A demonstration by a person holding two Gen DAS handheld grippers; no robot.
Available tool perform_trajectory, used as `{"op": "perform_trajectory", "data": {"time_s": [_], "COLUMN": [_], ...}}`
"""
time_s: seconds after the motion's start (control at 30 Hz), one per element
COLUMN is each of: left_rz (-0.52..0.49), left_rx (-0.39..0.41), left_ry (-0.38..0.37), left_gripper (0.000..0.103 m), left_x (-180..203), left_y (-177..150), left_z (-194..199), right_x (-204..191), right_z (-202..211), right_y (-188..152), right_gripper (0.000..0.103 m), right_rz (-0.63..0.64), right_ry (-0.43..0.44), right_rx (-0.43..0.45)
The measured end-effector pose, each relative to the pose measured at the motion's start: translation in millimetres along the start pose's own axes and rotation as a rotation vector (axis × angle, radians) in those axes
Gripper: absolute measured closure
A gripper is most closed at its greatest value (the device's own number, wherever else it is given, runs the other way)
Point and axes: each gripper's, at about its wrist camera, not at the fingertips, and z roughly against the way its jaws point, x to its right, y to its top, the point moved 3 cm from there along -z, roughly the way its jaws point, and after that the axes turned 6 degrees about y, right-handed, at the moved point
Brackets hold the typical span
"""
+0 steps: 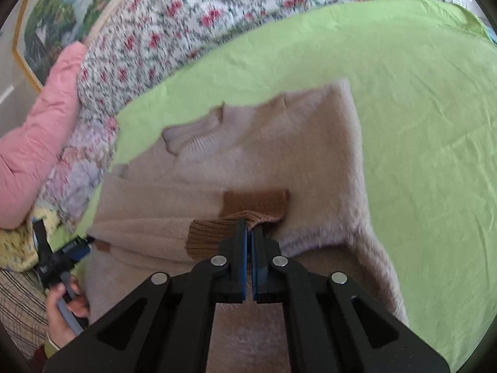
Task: Fold small clothes
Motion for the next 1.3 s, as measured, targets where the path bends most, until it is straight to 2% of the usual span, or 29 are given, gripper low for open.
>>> {"op": "perform_trajectory", "data": {"time_s": [0.07,0.17,0.23,0.3,0.37,0.4,0.5,0.53,0.6,0.63,0.67,0.73,0.8,0.87,0.9,0.97,1.0,1.1,1.17,1.2,1.27,1.3], "left_rz": [-0.025,-0.074,-0.087,-0.087,-0.073,-0.073,-0.092,-0.106,-0.145,-0.158,-0.171,-0.198,-0.221,-0.246,-0.260,-0.293,-0.294,-0.278,-0.286,-0.285,-0.239,-0.207], "left_rx": [-0.016,-0.025,-0.020,-0.015,-0.006,-0.017,-0.079,-0.108,-0.185,-0.212,-0.242,-0.325,-0.361,-0.349,-0.325,-0.254,-0.213,-0.045,-0.005,-0.030,-0.104,-0.137], "left_ry": [-0.023,-0.101,-0.183,-0.268,-0.311,-0.340,-0.448,-0.461,-0.528,-0.541,-0.538,-0.565,-0.570,-0.559,-0.559,-0.568,-0.530,-0.499,-0.442,-0.419,-0.399,-0.414], "left_gripper": [0.036,0.038,0.037,0.033,0.028,0.021,0.020,0.020,0.020,0.020,0.020,0.020,0.020,0.021,0.026,0.083,0.094,0.095,0.094,0.088,0.087,0.081], "left_x": [-0.3,-7.0,-15.5,-24.2,-28.9,-27.0,-7.9,0.0,21.8,29.7,38.4,55.8,68.8,77.0,80.2,82.4,79.1,61.2,52.6,48.2,38.1,33.9], "left_y": [-0.8,-3.6,-4.7,-0.8,11.0,19.7,48.0,56.5,75.4,81.1,87.2,95.1,98.5,102.3,104.1,103.5,103.5,98.8,96.3,95.7,97.8,99.1], "left_z": [0.9,11.7,22.1,31.7,33.7,29.9,6.8,-2.6,-26.4,-35.6,-46.8,-69.8,-85.3,-90.6,-89.9,-82.0,-75.7,-43.0,-39.7,-49.3,-71.4,-79.6], "right_x": [-1.2,-2.2,-7.2,-15.0,-29.9,-35.5,-63.8,-73.5,-83.4,-87.3,-89.6,-92.5,-92.4,-90.5,-88.2,-83.8,-83.0,-80.7,-79.2,-78.9,-77.8,-78.1], "right_z": [0.7,9.6,22.5,33.3,35.0,32.0,4.5,-8.0,-26.9,-37.9,-44.1,-57.3,-66.9,-75.3,-79.8,-86.4,-88.3,-92.6,-94.2,-95.6,-97.0,-96.8], "right_y": [-3.0,-5.4,-3.7,0.6,10.2,13.4,27.9,32.4,36.8,37.6,36.5,32.5,26.7,21.8,18.5,15.6,15.1,14.1,13.5,12.7,12.8,13.5], "right_gripper": [0.100,0.099,0.099,0.099,0.099,0.099,0.098,0.097,0.093,0.085,0.074,0.066,0.066,0.066,0.066,0.066,0.066,0.066,0.067,0.067,0.067,0.067], "right_rz": [0.006,-0.009,0.001,0.013,0.028,0.031,0.049,0.054,0.060,0.068,0.073,0.071,0.063,0.058,0.055,0.052,0.052,0.065,0.079,0.086,0.085,0.084], "right_ry": [-0.008,-0.034,-0.064,-0.054,-0.015,0.002,0.091,0.135,0.152,0.147,0.148,0.154,0.159,0.152,0.146,0.139,0.137,0.136,0.132,0.127,0.123,0.121], "right_rx": [-0.028,-0.061,-0.044,-0.015,0.003,0.000,-0.041,-0.054,-0.072,-0.084,-0.090,-0.106,-0.127,-0.145,-0.155,-0.166,-0.167,-0.161,-0.157,-0.151,-0.145,-0.141]}}
